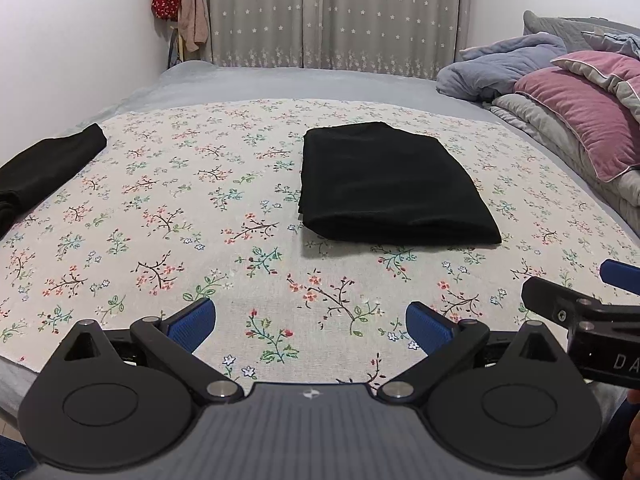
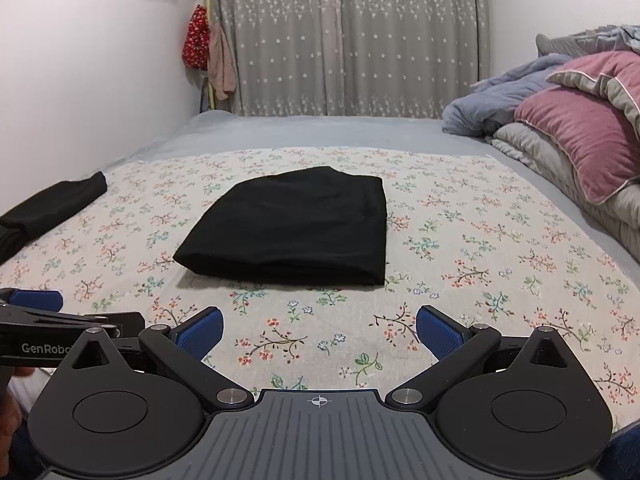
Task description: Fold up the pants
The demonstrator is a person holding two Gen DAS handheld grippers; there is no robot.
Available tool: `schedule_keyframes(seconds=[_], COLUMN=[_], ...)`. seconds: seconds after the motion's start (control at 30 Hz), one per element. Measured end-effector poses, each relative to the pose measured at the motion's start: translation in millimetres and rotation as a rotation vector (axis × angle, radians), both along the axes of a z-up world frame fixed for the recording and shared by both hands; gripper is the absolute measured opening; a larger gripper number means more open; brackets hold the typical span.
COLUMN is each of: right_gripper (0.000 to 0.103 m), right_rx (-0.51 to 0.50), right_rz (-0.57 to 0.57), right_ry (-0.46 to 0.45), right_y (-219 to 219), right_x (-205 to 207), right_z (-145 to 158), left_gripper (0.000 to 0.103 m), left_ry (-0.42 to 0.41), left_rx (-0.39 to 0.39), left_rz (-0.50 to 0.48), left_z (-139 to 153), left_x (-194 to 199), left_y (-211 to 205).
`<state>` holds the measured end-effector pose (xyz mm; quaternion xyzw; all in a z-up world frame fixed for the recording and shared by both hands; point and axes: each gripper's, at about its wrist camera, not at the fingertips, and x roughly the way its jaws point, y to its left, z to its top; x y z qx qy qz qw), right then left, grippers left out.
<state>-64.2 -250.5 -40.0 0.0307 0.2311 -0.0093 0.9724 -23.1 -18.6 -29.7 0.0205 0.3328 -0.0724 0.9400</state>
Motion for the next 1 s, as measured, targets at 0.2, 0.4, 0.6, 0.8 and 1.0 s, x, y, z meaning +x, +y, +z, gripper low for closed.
schedule_keyframes(seconds=[0.2,0.4,0.6,0.8,1.0], right_gripper=[0.103,0.103,0.103,0.103,0.103], right_rx=[0.002,0.001,0.006,0.008,0.005], right_rz=[-0.01,-0.009,-0.011,-0.012,-0.008], right_ry=[0.006,0.009,0.013,0.014,0.013], right_y=[-2.6,-3.2,-3.9,-4.1,-4.4], right_x=[1.8,1.7,3.1,3.1,3.2], right_z=[-0.6,-1.2,-2.3,-2.7,-2.6], left_gripper=[0.103,0.103,0.103,0.103,0.103], left_ry=[-0.005,0.0,0.002,-0.009,-0.009], left_rx=[-0.011,-0.022,-0.017,-0.008,-0.01], left_rz=[0.002,0.001,-0.002,-0.001,-0.002], left_z=[0.5,0.3,-0.5,0.3,0.7], left_x=[-0.2,0.3,0.6,-0.2,-0.8], left_y=[-1.7,-1.0,-2.8,-3.7,-3.6])
